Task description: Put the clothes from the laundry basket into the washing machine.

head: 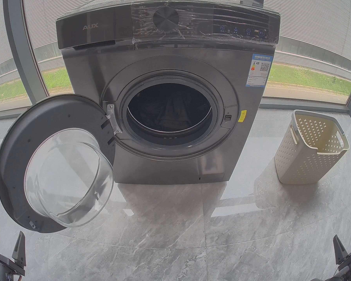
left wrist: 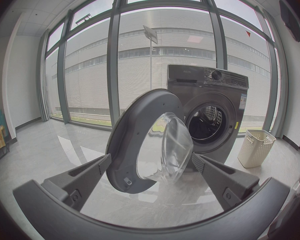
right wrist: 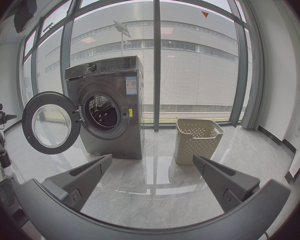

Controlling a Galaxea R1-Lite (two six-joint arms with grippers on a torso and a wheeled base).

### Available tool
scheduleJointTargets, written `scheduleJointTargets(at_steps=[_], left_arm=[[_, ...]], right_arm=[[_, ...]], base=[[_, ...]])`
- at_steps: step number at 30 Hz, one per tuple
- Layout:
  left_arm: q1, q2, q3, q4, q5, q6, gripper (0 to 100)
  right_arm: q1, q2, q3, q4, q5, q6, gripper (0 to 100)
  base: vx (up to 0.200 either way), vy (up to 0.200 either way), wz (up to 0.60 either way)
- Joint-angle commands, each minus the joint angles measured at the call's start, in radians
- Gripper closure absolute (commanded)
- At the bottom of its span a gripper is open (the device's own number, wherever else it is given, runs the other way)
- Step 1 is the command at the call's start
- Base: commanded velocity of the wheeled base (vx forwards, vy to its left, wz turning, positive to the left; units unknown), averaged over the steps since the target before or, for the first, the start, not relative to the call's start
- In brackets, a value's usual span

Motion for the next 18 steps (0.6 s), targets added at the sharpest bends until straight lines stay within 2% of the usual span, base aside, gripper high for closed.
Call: scheduleJointTargets(at_steps=[1,3,4,5,6,8,9,11,12,13,14,15,16,17,18], left_arm=[[0.047,-0.131,0.017,0.046,0.024,0.019,0],[0.045,-0.131,0.017,0.046,0.035,0.002,0],[0.045,-0.132,0.017,0.046,0.027,-0.027,0],[0.047,-0.132,0.017,0.046,0.023,-0.032,0],[0.047,-0.132,0.017,0.046,0.029,-0.029,0],[0.047,-0.132,0.017,0.046,0.032,-0.024,0],[0.049,-0.132,0.017,0.046,0.023,-0.019,0],[0.047,-0.132,0.017,0.046,0.018,0.002,0],[0.047,-0.132,0.017,0.046,0.018,0.007,0],[0.047,-0.132,0.017,0.046,0.021,0.0,0],[0.047,-0.132,0.017,0.046,0.02,-0.003,0],[0.047,-0.132,0.017,0.046,0.027,0.002,0],[0.047,-0.132,0.017,0.046,0.027,0.002,0],[0.049,-0.132,0.017,0.046,0.041,0.02,0],[0.049,-0.132,0.017,0.046,0.057,0.017,0]], right_arm=[[-0.034,-0.059,0.007,-0.047,-0.114,0.082,0],[-0.037,-0.059,0.012,-0.055,-0.094,0.087,0],[-0.035,-0.059,0.012,-0.055,-0.034,0.079,0],[-0.034,-0.059,0.008,-0.05,0.005,0.074,0],[-0.034,-0.059,0.008,-0.05,0.023,0.076,0],[-0.035,-0.059,0.015,-0.066,-0.009,0.07,0],[-0.037,-0.059,0.019,-0.067,0.002,0.032,0],[-0.034,-0.059,0.013,-0.056,0.084,-0.077,0],[-0.034,-0.059,0.007,-0.044,0.089,-0.031,0],[-0.035,-0.059,0.002,-0.032,0.057,0.028,0],[-0.04,-0.051,-0.004,-0.015,-0.009,0.102,0],[-0.04,-0.047,-0.007,-0.006,-0.061,0.117,0],[-0.04,-0.047,-0.007,-0.006,-0.061,0.117,0],[-0.032,-0.053,0.001,-0.009,-0.09,0.073,0],[-0.034,-0.051,0.007,-0.012,-0.051,0.058,0]], base=[[0.0,0.0,0.0],[0.0,0.0,0.0],[0.0,0.0,0.0],[0.0,0.0,0.0],[0.0,0.0,0.0],[0.0,0.0,0.0],[0.0,0.0,0.0],[0.0,0.0,0.0],[0.0,0.0,0.0],[0.0,0.0,0.0],[0.0,0.0,0.0],[0.0,0.0,0.0],[0.0,0.0,0.0],[0.0,0.0,0.0],[0.0,0.0,0.0]])
